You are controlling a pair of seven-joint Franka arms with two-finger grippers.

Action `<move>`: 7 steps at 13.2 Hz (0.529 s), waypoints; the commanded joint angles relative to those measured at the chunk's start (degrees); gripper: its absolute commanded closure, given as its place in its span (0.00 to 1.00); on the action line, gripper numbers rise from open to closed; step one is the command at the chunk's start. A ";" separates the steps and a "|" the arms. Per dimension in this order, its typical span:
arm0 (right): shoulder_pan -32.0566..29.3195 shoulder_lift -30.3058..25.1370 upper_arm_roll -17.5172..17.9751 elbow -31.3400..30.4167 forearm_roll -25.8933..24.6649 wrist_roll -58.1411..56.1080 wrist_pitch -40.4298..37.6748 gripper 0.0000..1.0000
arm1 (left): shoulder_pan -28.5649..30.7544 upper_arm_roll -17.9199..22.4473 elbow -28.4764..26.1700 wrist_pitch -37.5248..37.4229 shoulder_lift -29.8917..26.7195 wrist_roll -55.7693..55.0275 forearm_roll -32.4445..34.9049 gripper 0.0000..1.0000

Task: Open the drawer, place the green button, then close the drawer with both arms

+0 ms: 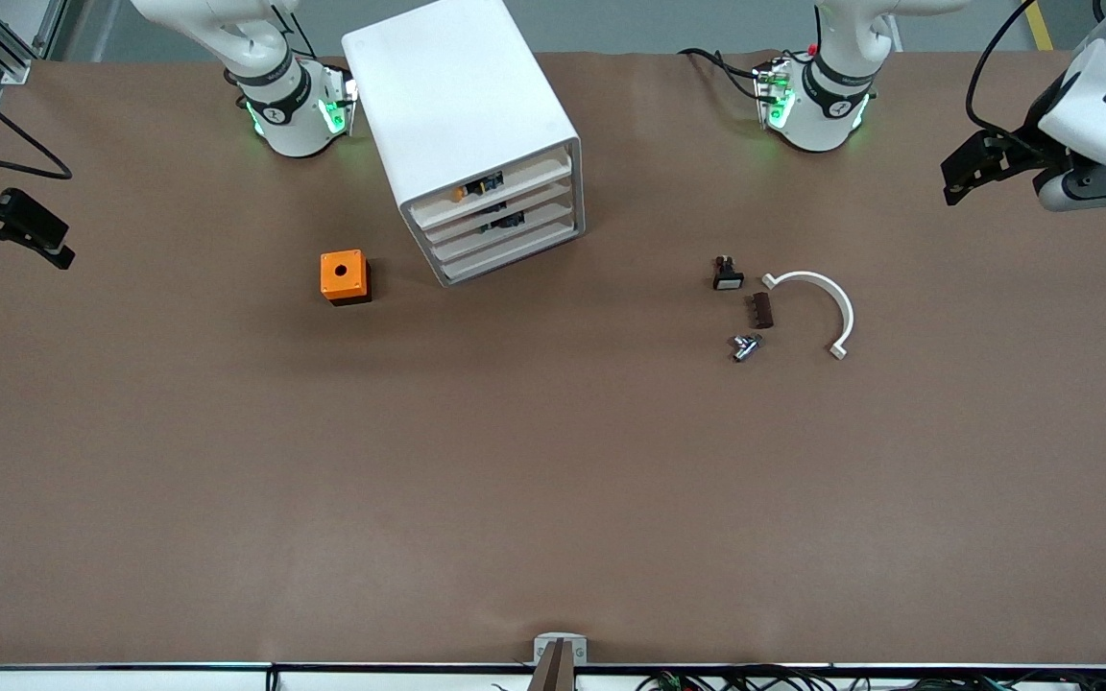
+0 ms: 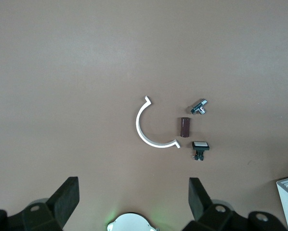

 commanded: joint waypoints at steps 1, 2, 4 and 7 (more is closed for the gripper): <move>-0.17 -1.29 0.11 -1.18 -0.79 0.11 0.27 0.00 | 1.11 0.76 -0.70 0.32 -1.38 1.53 -1.06 0.00; -0.17 -1.29 0.11 -1.18 -0.79 0.11 0.09 0.00 | 1.11 0.86 0.18 0.32 -1.03 1.88 -1.24 0.00; 0.18 -1.20 0.28 -0.83 -0.88 0.20 -0.17 0.00 | 1.20 0.86 1.24 0.32 -0.24 2.14 -1.15 0.00; 0.36 -1.11 0.54 0.32 -1.31 -0.67 -0.87 0.00 | 1.37 0.86 3.53 -0.21 1.17 2.06 -1.06 0.00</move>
